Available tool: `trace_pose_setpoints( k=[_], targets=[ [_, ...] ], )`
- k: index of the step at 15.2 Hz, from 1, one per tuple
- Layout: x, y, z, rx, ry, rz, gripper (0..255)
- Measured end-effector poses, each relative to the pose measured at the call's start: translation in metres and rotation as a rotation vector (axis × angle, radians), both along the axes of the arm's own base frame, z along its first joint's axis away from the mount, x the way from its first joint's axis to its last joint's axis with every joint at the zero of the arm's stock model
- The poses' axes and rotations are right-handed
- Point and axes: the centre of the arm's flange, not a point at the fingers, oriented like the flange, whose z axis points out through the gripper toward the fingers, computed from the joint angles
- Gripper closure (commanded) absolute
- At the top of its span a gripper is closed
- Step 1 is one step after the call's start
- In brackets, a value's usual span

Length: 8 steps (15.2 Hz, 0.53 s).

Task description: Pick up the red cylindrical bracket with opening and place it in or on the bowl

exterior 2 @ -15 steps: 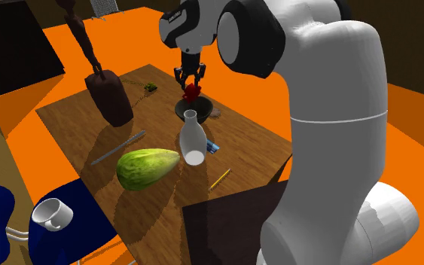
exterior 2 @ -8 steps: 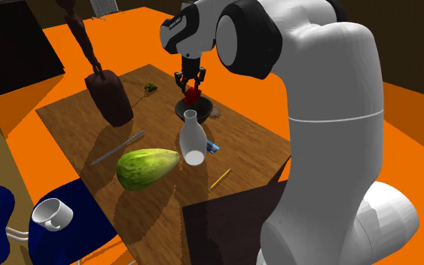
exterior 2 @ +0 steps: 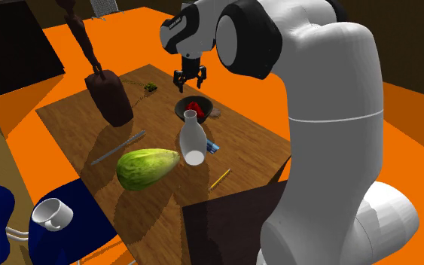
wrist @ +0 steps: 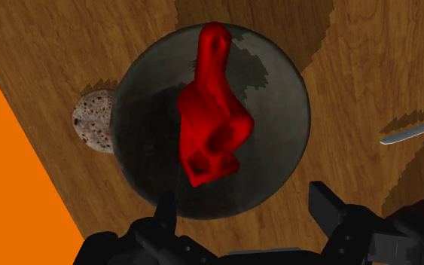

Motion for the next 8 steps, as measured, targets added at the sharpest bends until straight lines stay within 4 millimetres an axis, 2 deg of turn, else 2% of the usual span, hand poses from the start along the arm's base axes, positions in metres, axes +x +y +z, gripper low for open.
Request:
trace_pose_setpoints(
  k=[2,6,8],
  targets=[
    [0.000,0.000,0.000,0.000,0.000,0.000,0],
    [0.000,-0.004,0.038,0.000,-0.001,0.000,0],
    [-0.001,-0.006,0.047,0.000,-0.001,0.000,0]
  ],
)
